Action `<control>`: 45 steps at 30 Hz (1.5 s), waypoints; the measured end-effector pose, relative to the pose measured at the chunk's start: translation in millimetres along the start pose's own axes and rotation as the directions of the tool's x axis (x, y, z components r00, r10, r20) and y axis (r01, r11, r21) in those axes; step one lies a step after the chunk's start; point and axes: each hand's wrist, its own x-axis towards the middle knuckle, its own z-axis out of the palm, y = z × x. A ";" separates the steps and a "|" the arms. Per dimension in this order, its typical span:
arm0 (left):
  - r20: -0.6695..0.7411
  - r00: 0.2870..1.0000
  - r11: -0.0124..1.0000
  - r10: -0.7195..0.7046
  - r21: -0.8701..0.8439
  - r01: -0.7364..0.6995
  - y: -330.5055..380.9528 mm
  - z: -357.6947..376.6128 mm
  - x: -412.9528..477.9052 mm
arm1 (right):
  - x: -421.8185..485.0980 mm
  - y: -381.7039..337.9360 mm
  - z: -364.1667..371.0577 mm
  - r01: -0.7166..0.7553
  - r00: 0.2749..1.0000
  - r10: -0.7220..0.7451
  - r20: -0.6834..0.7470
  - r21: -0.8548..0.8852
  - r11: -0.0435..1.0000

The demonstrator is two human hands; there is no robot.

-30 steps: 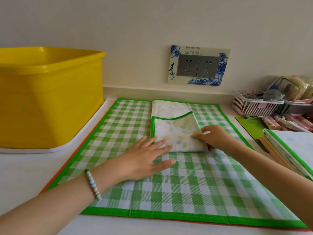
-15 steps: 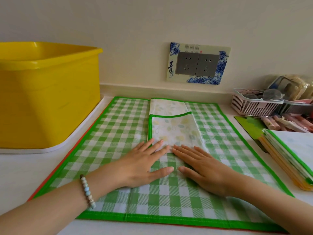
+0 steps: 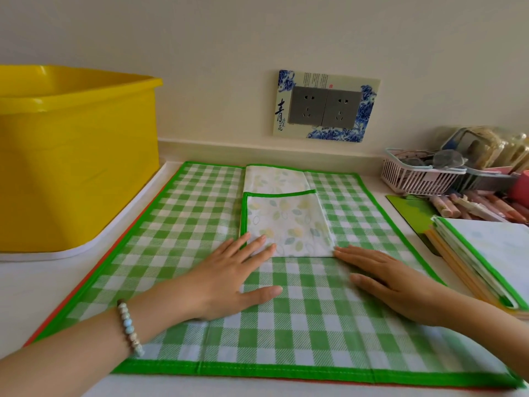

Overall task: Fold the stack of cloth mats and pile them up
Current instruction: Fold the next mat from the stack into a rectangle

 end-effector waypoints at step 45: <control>0.110 0.989 0.975 0.103 0.184 -0.122 2.8 -27.2 -14.1 | 23.9 -28.0 0.9 0.271 0.963 -0.264 0.059 -0.195 0.943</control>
